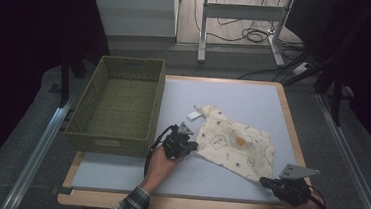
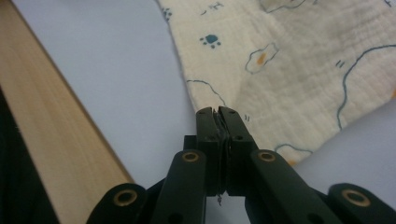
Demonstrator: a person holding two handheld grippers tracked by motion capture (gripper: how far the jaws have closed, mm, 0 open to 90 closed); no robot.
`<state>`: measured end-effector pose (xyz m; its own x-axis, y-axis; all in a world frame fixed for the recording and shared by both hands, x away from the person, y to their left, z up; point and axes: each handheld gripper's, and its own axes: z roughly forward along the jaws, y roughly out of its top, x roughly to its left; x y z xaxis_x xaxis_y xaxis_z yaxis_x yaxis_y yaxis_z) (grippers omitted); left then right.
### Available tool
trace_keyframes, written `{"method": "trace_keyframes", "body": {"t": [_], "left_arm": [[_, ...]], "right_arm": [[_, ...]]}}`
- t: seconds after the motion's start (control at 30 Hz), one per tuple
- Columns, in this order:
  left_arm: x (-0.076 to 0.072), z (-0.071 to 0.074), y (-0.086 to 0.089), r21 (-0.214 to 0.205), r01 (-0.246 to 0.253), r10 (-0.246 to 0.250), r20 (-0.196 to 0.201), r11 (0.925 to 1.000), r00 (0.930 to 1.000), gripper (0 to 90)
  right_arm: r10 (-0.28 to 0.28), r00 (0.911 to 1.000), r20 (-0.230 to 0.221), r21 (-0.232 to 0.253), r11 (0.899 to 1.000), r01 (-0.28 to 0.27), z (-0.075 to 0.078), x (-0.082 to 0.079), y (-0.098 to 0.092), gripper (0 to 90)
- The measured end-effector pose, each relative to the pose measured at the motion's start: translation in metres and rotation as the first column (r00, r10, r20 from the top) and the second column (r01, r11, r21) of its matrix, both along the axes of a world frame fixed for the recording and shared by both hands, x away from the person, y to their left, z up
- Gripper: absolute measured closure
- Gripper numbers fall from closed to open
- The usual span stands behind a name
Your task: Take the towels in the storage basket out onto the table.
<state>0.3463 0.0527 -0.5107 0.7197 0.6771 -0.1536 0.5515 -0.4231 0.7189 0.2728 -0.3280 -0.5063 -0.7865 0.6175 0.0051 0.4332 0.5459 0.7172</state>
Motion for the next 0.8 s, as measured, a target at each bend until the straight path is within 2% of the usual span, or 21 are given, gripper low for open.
{"method": "trace_keyframes", "body": {"t": [0.07, 0.1, 0.2, 0.23, 0.37, 0.43, 0.47, 0.5, 0.53, 0.6, 0.67, 0.7, 0.8], "left_arm": [[-0.011, -0.002, 0.007, -0.01, 0.002, -0.002, -0.008, 0.9999, 1.0, 87.7], [-0.011, -0.002, 0.007, -0.01, 0.002, -0.002, -0.008, 0.9999, 1.0, 87.6], [-0.029, -0.007, 0.019, -0.025, -0.005, 0.004, -0.023, 0.9997, 0.9997, 87.4], [-0.041, -0.011, 0.025, -0.032, -0.01, 0.009, -0.033, 0.9994, 0.9994, 87.3], [-0.063, -0.018, 0.036, -0.047, -0.009, 0.006, -0.049, 0.9988, 0.9988, 87.0], [-0.073, -0.02, 0.041, -0.058, -0.015, 0.012, -0.055, 0.9982, 0.9984, 86.7], [-0.073, -0.02, 0.041, -0.058, -0.015, 0.012, -0.055, 0.9982, 0.9984, 86.7], [-0.081, -0.022, 0.045, -0.06, -0.014, 0.01, -0.062, 0.9981, 0.998, 86.5], [-0.081, -0.022, 0.045, -0.06, -0.014, 0.01, -0.062, 0.9981, 0.998, 86.4], [-0.088, -0.023, 0.047, -0.053, -0.009, 0.005, -0.066, 0.9986, 0.9978, 85.3], [-0.091, -0.023, 0.049, -0.038, -0.013, 0.011, -0.051, 0.9992, 0.9986, 78.4], [-0.09, -0.021, 0.049, -0.042, -0.023, 0.021, -0.038, 0.9989, 0.9991, 71.0], [-0.08, -0.015, 0.047, -0.044, -0.05, 0.05, -0.014, 0.9978, 0.9987, 54.1]], "right_arm": [[0.012, 0.9999, 0.002, 0.003, 1.0, -0.012, 0.002, -0.004, 0.002, 87.7], [0.012, 0.9999, 0.002, 0.003, 1.0, -0.012, 0.002, -0.004, 0.002, 87.7], [0.035, 0.9993, -0.01, 0.025, 0.999, -0.035, 0.003, -0.013, 0.004, 87.7], [0.043, 0.999, -0.015, 0.031, 0.999, -0.042, 0.003, -0.016, 0.005, 87.6], [0.061, 0.9974, -0.036, 0.05, 0.997, -0.06, 0.0, -0.024, 0.008, 87.5], [0.073, 0.9964, -0.044, 0.05, 0.996, -0.071, -0.003, -0.028, 0.009, 87.5], [0.077, 0.9959, -0.049, 0.05, 0.996, -0.074, -0.004, -0.03, 0.01, 87.4], [0.082, 0.9952, -0.052, 0.051, 0.996, -0.08, -0.004, -0.032, 0.011, 87.4], [0.082, 0.9952, -0.052, 0.051, 0.996, -0.08, -0.004, -0.032, 0.011, 87.4], [0.099, 0.9923, -0.075, 0.062, 0.994, -0.094, -0.007, -0.038, 0.013, 86.9], [0.111, 0.9906, -0.08, 0.051, 0.993, -0.107, -0.008, -0.042, 0.016, 85.0], [0.113, 0.9908, -0.075, 0.048, 0.993, -0.109, -0.007, -0.044, 0.017, 82.9], [0.093, 0.9942, -0.055, 0.055, 0.994, -0.09, 0.0, -0.042, 0.016, 74.7]]}}
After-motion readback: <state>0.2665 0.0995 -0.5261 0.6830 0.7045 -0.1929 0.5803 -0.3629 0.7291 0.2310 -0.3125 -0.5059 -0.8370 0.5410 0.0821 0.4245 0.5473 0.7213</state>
